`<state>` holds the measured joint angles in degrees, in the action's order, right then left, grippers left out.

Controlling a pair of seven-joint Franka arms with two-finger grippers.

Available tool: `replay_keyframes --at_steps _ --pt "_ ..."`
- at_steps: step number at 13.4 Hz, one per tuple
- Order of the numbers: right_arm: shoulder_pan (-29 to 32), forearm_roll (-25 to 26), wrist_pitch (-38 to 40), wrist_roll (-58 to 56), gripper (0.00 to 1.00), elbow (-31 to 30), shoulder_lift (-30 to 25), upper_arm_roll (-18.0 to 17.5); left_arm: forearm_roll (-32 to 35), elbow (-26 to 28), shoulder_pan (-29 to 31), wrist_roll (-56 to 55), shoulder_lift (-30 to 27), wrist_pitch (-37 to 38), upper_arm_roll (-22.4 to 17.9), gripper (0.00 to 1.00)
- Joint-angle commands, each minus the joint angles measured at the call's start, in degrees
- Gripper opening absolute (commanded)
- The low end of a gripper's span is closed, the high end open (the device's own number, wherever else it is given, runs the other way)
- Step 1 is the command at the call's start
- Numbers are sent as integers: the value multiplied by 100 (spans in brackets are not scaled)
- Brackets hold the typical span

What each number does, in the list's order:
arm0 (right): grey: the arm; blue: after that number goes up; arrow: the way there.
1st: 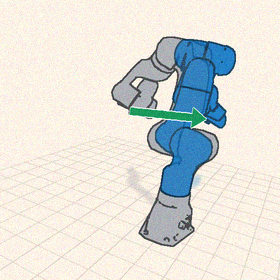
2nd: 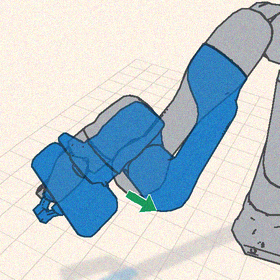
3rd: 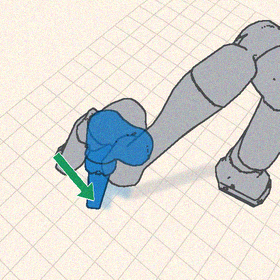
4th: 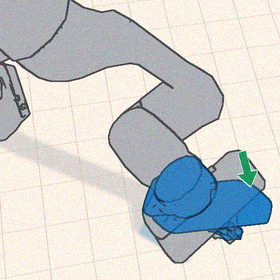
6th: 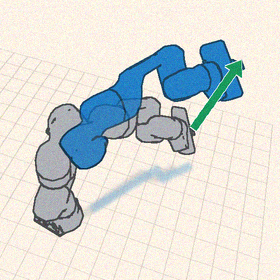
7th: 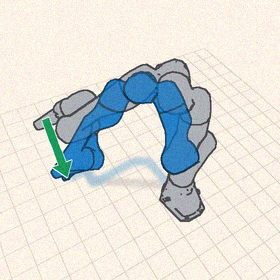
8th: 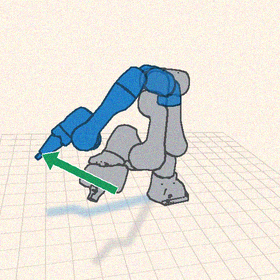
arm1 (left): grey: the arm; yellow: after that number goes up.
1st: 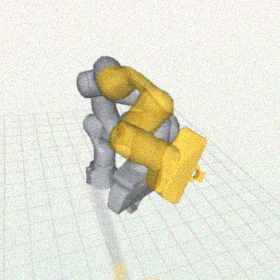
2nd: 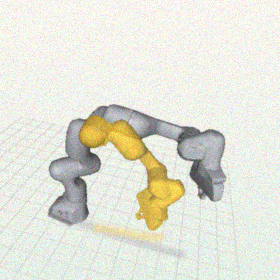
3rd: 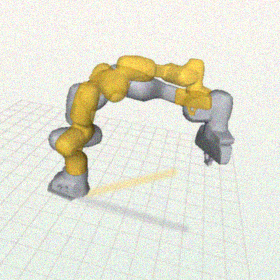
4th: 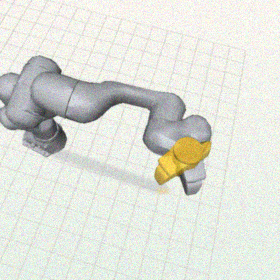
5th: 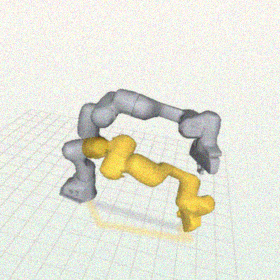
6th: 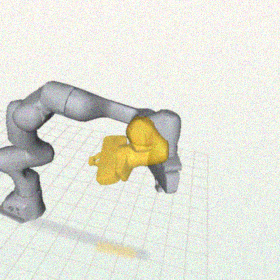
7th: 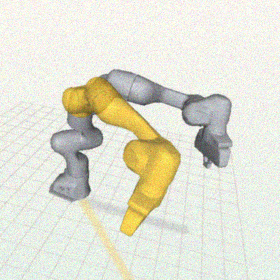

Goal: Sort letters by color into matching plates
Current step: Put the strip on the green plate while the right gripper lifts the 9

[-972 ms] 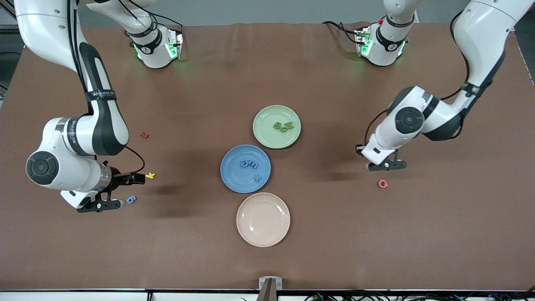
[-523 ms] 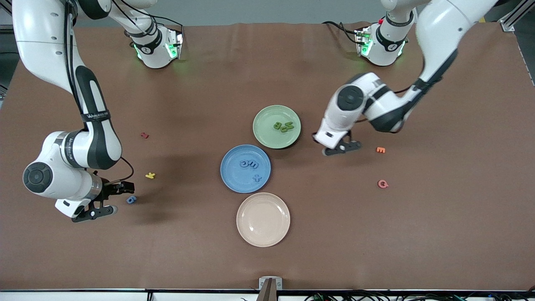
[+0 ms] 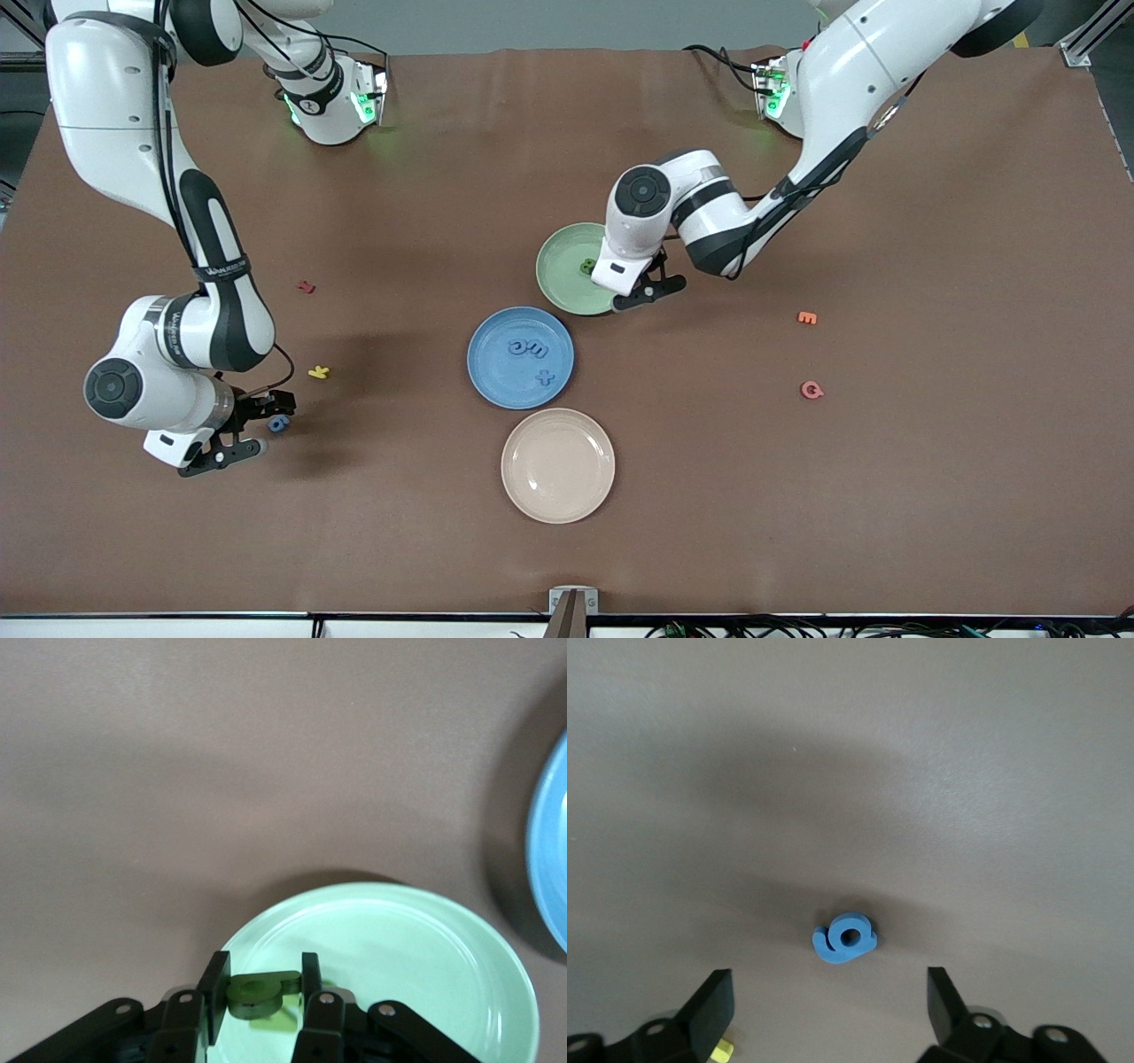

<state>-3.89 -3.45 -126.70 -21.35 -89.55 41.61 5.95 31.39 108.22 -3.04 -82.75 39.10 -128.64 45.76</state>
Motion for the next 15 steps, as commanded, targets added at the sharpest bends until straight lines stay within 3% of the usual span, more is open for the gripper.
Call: replay_keyframes --at_steps 1,5,7,8,9,10,15 --pt "107 64 -39 -97 83 69 110 -94 -54 -459 -389 -171 290 76 -295 19" --pt "107 64 -345 -97 79 78 311 -94 -54 -583 -531 -365 379 76 -296 17" --pt "107 55 -373 -167 79 78 339 -94 -62 -670 -636 -408 484 50 -313 23" --pt "99 64 -373 -176 77 78 365 -94 -54 -714 -662 -566 528 50 -313 43" --pt "107 55 -382 -177 75 86 391 -94 -54 -715 -697 -828 520 50 -313 84" --pt "107 55 -373 -185 73 87 391 -94 -54 -750 -689 -1031 494 50 -313 99" --pt "107 29 -382 -177 56 87 400 -94 191 -1347 -260 -806 266 531 -331 100"
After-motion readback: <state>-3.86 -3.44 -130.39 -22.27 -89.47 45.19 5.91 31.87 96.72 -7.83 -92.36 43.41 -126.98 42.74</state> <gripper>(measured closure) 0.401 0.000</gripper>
